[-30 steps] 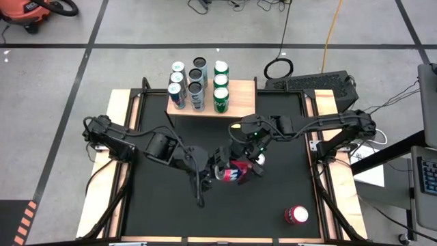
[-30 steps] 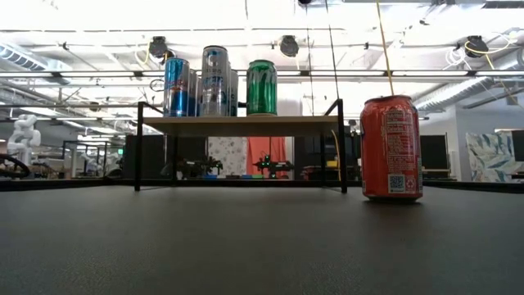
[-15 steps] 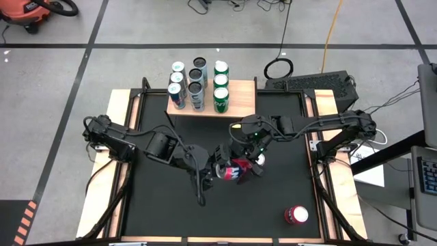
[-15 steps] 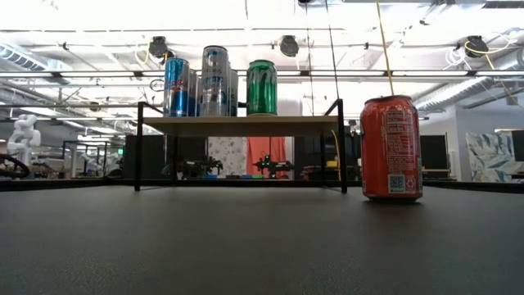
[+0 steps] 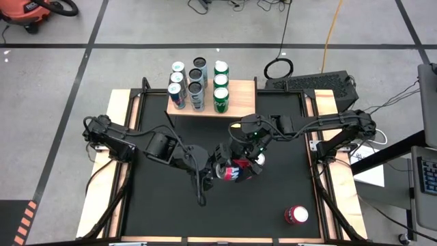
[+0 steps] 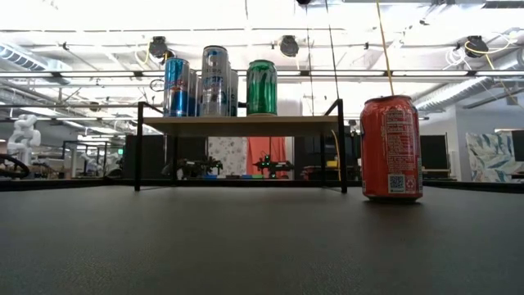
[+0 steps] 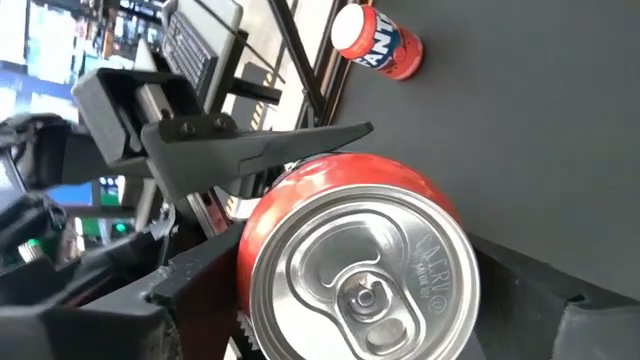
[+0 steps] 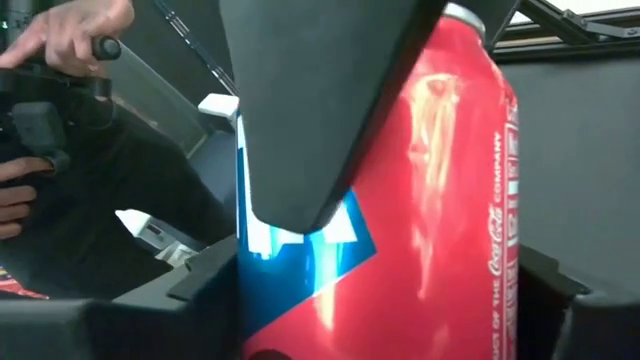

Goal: Place canned beverage on shelf
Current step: Put the top left orange soda can on the shelf

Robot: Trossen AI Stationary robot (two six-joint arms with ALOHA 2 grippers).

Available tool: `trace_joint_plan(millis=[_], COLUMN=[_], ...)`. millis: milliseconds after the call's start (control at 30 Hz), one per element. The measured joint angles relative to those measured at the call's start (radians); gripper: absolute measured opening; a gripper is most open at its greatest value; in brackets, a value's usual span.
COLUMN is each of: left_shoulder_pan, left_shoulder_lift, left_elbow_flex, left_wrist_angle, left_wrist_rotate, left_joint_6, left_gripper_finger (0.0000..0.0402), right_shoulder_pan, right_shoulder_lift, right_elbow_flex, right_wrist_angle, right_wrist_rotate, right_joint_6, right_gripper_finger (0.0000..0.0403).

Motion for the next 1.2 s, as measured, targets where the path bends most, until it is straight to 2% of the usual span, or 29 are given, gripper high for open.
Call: trace_joint_plan(millis=[233, 567, 767, 1100, 1200], left_shoulder_pan=[-0.001, -0.013, -0.028, -0.061, -0.070], left_shoulder_lift=[0.000, -0.002, -0.006, -0.097, -0.133], left_elbow_flex=[0.000, 0.000, 0.000, 0.000, 0.000], left_wrist_angle=[-0.003, -0.041, -0.075, -0.093, -0.090], left_wrist_rotate=[-0.043, -0.147, -0.261, -0.413, -0.438], left_joint_6=[-0.073, -0.219, -0.307, -0.532, -0.646], left_gripper_finger=[0.0348, 0.0352, 0.0353, 0.0353, 0.0353], right_shoulder_pan=[0.000, -0.016, -0.039, -0.075, -0.092], right_shoulder_lift=[0.000, -0.018, -0.037, -0.094, -0.119], right_elbow_flex=[0.000, 0.000, 0.000, 0.000, 0.000], right_wrist_angle=[0.001, -0.003, -0.005, -0.008, -0.009], right_wrist_rotate=[0.006, 0.002, 0.001, 0.001, 0.006], right_joint_6=[-0.008, -0.006, -0.001, 0.023, 0.031], right_gripper_finger=[0.0281, 0.0274, 0.0274, 0.0274, 0.0274])
